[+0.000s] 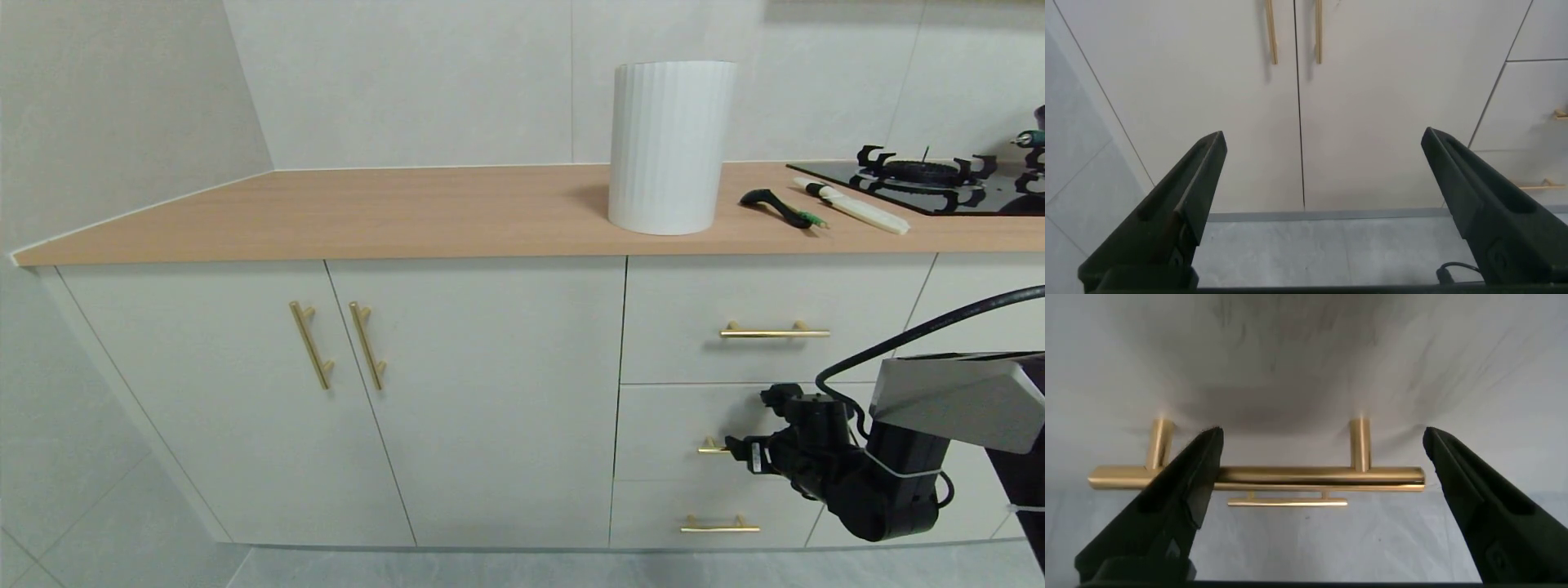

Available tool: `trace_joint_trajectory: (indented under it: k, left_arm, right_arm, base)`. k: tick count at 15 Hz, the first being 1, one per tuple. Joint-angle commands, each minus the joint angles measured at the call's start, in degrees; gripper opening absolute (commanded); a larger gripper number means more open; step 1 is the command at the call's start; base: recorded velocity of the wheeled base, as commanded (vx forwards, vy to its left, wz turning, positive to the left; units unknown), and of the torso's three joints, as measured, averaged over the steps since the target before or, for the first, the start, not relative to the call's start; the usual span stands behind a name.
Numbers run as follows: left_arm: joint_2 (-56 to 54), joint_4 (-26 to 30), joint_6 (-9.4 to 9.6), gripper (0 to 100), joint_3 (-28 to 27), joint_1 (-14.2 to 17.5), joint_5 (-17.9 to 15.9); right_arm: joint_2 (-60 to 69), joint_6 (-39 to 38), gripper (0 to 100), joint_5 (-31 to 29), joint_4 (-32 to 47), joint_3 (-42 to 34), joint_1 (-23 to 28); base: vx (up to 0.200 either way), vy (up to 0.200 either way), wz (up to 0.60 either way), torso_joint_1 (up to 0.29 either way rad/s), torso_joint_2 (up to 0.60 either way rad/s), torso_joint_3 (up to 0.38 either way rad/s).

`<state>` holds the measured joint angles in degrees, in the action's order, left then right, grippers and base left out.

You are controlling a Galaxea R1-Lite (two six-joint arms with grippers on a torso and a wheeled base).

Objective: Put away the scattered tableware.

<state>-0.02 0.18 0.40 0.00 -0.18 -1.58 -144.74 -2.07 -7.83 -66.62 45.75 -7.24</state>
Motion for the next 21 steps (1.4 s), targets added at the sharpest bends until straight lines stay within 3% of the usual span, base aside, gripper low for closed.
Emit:
trace_joint_trajectory:
  k: [1,8,14,15,18,21]
  left_arm:
    - [0.02,-0.01,0.04,100,0.00,0.01,0.00]
    - [0.02,-0.01,-0.05,100,0.00,0.01,0.00]
    - [0.02,-0.01,0.04,100,0.00,0.01,0.00]
    - [0.02,-0.01,-0.05,100,0.00,0.01,0.00]
    - [0.02,-0.01,-0.05,100,0.00,0.01,0.00]
    - [0.02,-0.01,0.04,100,0.00,0.01,0.00]
  right_arm:
    - [-0.98,1.90,100,-0.08,0.35,-0.84,0.12]
    - [2.18,1.90,100,0.00,3.16,-3.48,-0.05]
    - [14.84,2.07,100,1.32,15.47,-9.10,-0.84]
    - [26.53,2.25,100,3.26,26.98,-10.86,-2.43]
    - [45.60,2.16,100,4.40,44.21,-9.72,-6.29]
    - [55.97,1.81,100,3.70,51.15,-7.61,-9.72]
  base:
    - [0.000,0.000,0.00,0.000,0.00,0.000]
    - [0.000,0.000,0.00,0.000,0.00,0.000]
    - [0.000,0.000,0.00,0.000,0.00,0.000]
    - [0.000,0.000,0.00,0.000,0.00,0.000]
    - [0.000,0.000,0.00,0.000,0.00,0.000]
    - [0.000,0.000,0.00,0.000,0.00,0.000]
